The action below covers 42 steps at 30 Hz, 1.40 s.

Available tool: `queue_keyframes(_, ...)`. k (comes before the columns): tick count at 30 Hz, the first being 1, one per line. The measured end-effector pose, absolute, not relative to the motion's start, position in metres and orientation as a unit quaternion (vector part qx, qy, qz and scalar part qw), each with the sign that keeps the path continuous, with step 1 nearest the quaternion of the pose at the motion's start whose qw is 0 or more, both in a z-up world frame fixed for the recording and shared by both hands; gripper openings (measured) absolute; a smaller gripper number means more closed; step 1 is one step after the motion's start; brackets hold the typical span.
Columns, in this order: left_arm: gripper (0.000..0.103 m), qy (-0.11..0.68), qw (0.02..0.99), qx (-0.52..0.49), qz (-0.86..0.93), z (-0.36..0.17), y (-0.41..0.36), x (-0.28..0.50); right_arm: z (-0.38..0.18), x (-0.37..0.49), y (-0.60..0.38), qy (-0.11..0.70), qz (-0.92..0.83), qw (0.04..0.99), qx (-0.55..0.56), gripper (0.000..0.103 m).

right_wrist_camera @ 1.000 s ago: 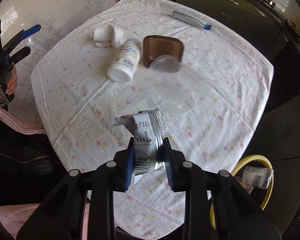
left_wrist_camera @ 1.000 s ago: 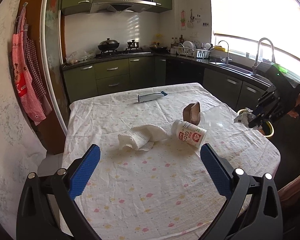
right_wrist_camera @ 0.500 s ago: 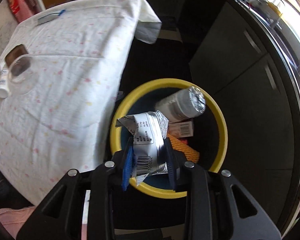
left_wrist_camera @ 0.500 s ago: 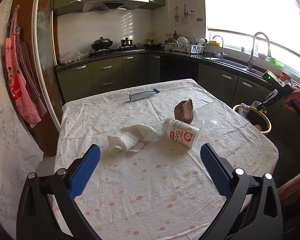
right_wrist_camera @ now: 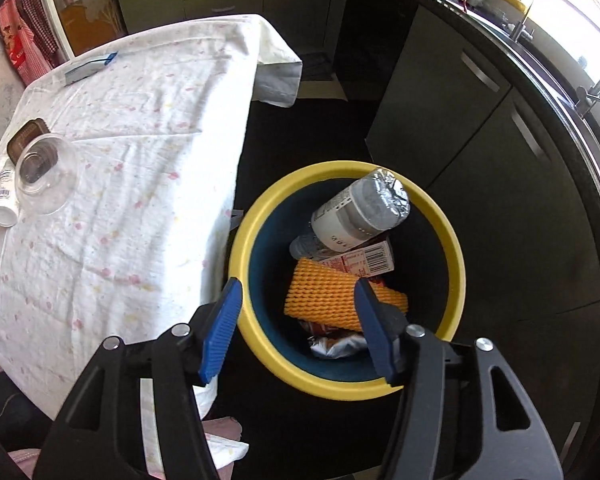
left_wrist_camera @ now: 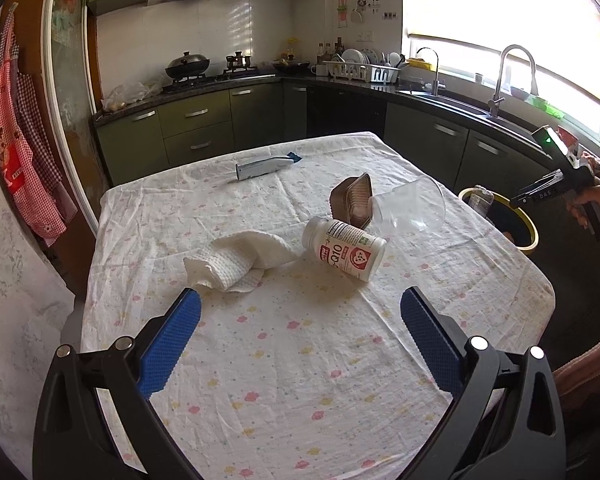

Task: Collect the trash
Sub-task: 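Grasp the white towel with the left tool and lift it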

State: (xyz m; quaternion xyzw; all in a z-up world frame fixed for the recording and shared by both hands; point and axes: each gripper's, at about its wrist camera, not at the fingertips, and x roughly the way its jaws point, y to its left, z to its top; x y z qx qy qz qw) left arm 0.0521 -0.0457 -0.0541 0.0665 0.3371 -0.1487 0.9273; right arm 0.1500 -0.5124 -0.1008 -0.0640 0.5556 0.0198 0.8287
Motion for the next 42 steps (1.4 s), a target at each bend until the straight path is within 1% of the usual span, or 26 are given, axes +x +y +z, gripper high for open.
queue_keyframes(6, 0.098, 0.350, 0.922, 0.092, -0.136, -0.058, -0.032, 0.072, -0.097, 0.136, -0.484, 0.546, 0.050, 0.833, -0.071, 0.056)
queue_keyframes(12, 0.098, 0.376, 0.897, 0.114, -0.200, -0.068, -0.021, 0.109, -0.094, 0.131, -0.463, 0.537, 0.071, 0.837, -0.078, 0.057)
queue_keyframes(18, 0.098, 0.398, 0.868, 0.146, -0.258, -0.087, -0.019, 0.162, -0.093, 0.128, -0.449, 0.535, 0.083, 0.837, -0.076, 0.057)
queue_keyframes(27, 0.098, 0.417, 0.852, 0.165, -0.271, -0.114, -0.020, 0.216, -0.099, 0.129, -0.447, 0.543, 0.086, 0.833, -0.068, 0.058)
queue_keyframes(30, 0.087, 0.433, 0.841, 0.166, -0.278, -0.124, -0.021, 0.221, -0.100, 0.130, -0.446, 0.543, 0.087, 0.832, -0.068, 0.058)
queue_keyframes(32, 0.075, 0.442, 0.835, 0.166, -0.282, -0.130, -0.022, 0.224, -0.100, 0.130, -0.446, 0.543, 0.089, 0.832, -0.067, 0.058)
queue_keyframes(33, 0.073, 0.445, 0.833, 0.166, -0.284, -0.132, -0.022, 0.224, -0.100, 0.130, -0.444, 0.542, 0.090, 0.833, -0.067, 0.058)
queue_keyframes(36, 0.062, 0.452, 0.830, 0.166, -0.282, -0.138, -0.023, 0.224, -0.099, 0.130, -0.439, 0.540, 0.096, 0.833, -0.069, 0.058)
queue_keyframes(38, 0.043, 0.456, 0.826, 0.153, -0.294, -0.139, -0.023, 0.221, -0.098, 0.130, -0.436, 0.539, 0.099, 0.834, -0.071, 0.058)
queue_keyframes(39, 0.040, 0.455, 0.827, 0.149, -0.296, -0.139, -0.022, 0.220, -0.098, 0.129, -0.435, 0.538, 0.101, 0.834, -0.071, 0.058)
queue_keyframes(40, 0.035, 0.452, 0.829, 0.150, -0.293, -0.138, -0.021, 0.217, -0.097, 0.129, -0.434, 0.538, 0.102, 0.834, -0.072, 0.058)
queue_keyframes(41, 0.027, 0.450, 0.831, 0.153, -0.290, -0.138, -0.021, 0.214, -0.097, 0.129, -0.433, 0.537, 0.102, 0.834, -0.072, 0.058)
queue_keyframes(42, 0.024, 0.448, 0.833, 0.154, -0.286, -0.137, -0.020, 0.211, -0.096, 0.128, -0.433, 0.536, 0.102, 0.835, -0.071, 0.058)
